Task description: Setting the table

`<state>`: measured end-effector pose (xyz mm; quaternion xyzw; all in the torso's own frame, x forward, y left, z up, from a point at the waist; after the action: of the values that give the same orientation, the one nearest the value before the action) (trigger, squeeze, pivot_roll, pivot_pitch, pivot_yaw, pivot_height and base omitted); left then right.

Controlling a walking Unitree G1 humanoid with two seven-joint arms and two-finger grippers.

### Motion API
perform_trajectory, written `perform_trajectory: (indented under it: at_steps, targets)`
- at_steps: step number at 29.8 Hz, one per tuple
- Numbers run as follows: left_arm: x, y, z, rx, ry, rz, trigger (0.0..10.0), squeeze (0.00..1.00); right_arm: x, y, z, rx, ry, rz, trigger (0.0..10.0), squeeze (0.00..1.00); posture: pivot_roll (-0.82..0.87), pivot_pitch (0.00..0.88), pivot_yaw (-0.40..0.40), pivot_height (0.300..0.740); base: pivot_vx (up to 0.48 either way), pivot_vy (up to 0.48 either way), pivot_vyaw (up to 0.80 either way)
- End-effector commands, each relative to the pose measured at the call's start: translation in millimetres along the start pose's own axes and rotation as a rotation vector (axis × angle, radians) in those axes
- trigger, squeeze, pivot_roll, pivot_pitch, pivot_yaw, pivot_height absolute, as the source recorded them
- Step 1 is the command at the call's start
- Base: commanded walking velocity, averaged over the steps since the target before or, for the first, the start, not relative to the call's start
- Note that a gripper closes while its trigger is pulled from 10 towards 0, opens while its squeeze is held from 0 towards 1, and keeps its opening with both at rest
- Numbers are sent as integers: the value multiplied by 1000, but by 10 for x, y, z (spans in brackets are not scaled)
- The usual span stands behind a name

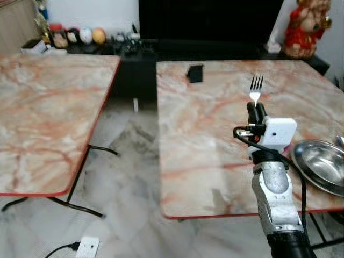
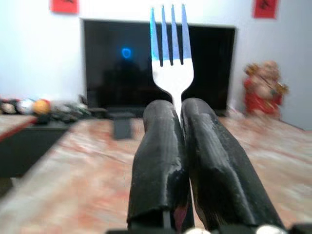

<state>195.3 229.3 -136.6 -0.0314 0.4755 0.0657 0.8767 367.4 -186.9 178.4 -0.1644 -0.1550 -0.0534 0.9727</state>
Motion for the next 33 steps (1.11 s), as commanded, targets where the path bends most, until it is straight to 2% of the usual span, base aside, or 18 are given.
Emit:
perform_trajectory:
  at_steps: [1,25,33]
  targets:
    - [-6,31,-25,5,11,6,10000,0,45,-20,100,10,-34,-11,10000,0,20,0,-25,740,0,-322,0]
    - [-12,33,-57,18,18,-1,10000,0,90,-131,196,-1,-68,-38,10000,0,1,0,-13,740,0,-320,0]
    - [-11,38,-46,14,16,0,10000,0,72,-107,187,1,-63,-34,10000,0,0,0,-13,740,0,-318,0]
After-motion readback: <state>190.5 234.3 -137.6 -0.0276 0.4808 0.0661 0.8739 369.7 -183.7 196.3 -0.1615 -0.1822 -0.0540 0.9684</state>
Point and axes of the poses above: a point about 5 cm out from each wrist's last joint towards the gripper, its own x axis pointing out of the wrist towards the gripper, its own z axis along the axis of the wrist's last joint, y = z × x, the point moved 6 cm from there along x, pointing out of the wrist towards the gripper, and after that the axes turned 14 degrees about -x, right-handed, at the moved point
